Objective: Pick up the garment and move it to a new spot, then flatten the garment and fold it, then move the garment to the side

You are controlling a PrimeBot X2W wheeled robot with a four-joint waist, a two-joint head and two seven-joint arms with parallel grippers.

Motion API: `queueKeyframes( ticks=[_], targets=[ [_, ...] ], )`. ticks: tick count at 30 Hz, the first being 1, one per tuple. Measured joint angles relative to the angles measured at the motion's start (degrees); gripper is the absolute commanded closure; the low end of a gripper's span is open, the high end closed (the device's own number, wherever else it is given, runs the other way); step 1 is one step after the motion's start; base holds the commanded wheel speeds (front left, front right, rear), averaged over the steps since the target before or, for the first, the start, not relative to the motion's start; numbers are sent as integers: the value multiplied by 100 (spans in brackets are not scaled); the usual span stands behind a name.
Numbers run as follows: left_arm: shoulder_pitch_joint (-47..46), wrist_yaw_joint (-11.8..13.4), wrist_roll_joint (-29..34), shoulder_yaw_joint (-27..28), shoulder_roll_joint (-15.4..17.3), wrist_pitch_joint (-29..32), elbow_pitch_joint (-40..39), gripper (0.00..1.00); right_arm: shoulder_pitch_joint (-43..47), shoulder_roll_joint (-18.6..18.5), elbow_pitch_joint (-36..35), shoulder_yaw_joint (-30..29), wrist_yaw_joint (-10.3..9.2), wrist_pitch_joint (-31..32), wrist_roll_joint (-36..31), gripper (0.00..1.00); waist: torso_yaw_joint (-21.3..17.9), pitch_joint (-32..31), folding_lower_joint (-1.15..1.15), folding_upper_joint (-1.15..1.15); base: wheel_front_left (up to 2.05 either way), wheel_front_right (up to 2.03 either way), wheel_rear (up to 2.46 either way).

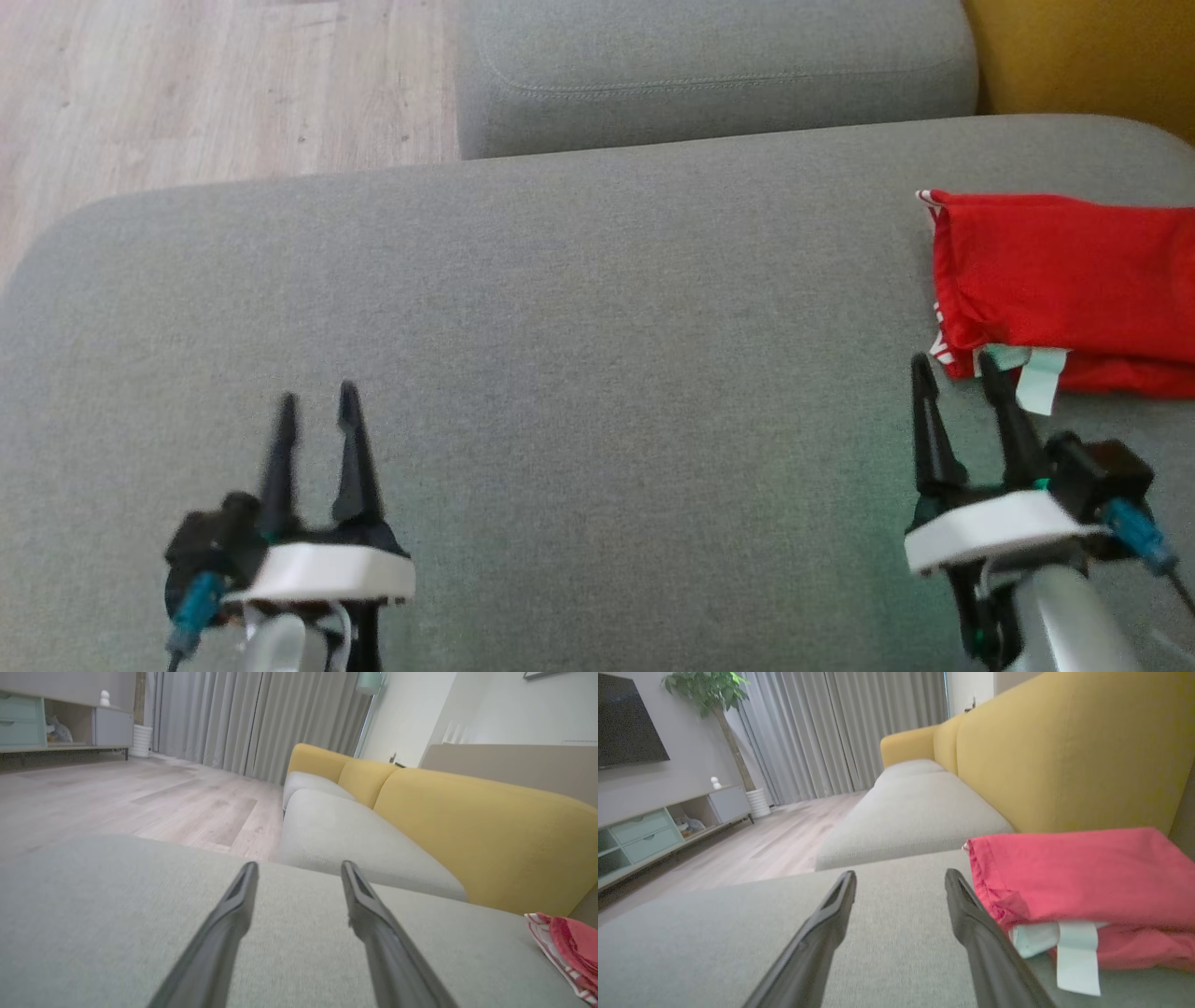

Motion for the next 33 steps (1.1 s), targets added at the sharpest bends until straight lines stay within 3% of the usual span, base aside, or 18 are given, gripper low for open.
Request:
queueKeyframes(
  ticks=[6,33],
  targets=[
    [274,-1,-153,-18,-7,60,343,100,293,11,324,5,0,66,160,100,1,-5,0,0,0,0,0],
    [268,-135,-1673,198,-7,513,264,100,283,13,196,-171,0,490,1894,100,17,-29,0,0,0,0,0]
  ],
)
